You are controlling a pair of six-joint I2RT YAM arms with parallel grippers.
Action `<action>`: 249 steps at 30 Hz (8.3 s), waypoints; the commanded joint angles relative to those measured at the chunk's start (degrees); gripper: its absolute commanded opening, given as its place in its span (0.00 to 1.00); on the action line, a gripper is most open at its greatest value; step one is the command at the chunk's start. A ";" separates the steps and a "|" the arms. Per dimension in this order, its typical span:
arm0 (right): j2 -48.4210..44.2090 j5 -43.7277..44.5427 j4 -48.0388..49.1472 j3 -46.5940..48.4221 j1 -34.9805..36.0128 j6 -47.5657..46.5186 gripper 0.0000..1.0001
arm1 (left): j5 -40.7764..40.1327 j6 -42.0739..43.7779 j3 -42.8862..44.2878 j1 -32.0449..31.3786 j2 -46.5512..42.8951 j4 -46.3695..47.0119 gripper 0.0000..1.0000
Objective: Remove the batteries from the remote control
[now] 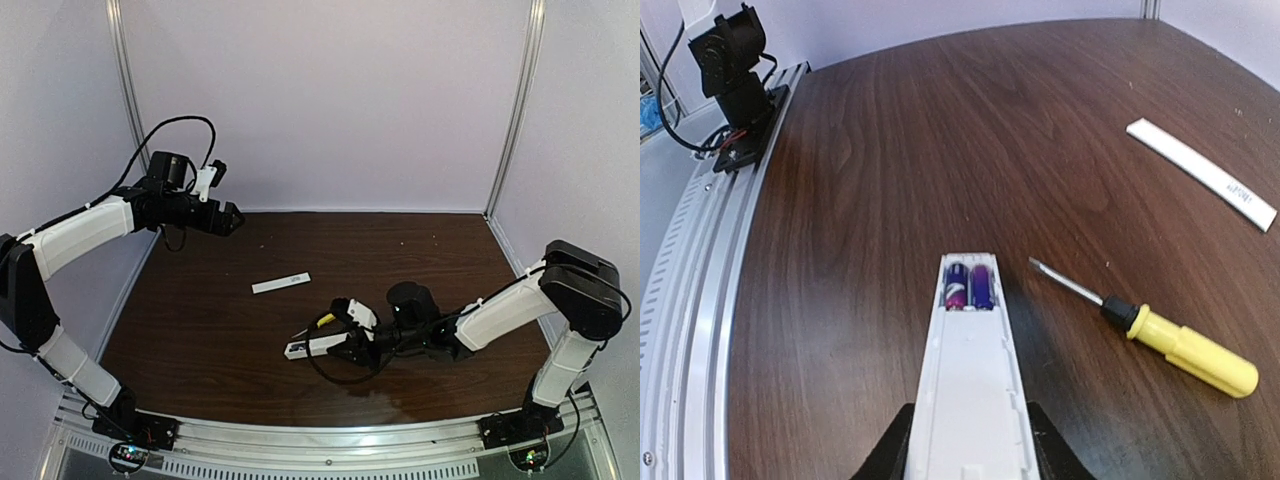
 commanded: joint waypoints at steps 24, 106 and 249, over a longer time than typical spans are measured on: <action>2.41 5.25 -17.70 1.59 0.32 -2.63 0.39 | 2.13 1.27 -0.01 -0.25 -1.11 1.48 0.97; -27.28 23.30 -32.75 1.26 -4.15 7.31 1.00 | 15.27 12.60 2.87 -23.90 13.41 -3.27 0.77; -17.93 -20.69 -56.99 26.64 -10.33 9.87 0.38 | 40.27 16.05 -0.23 -29.08 11.13 6.84 0.00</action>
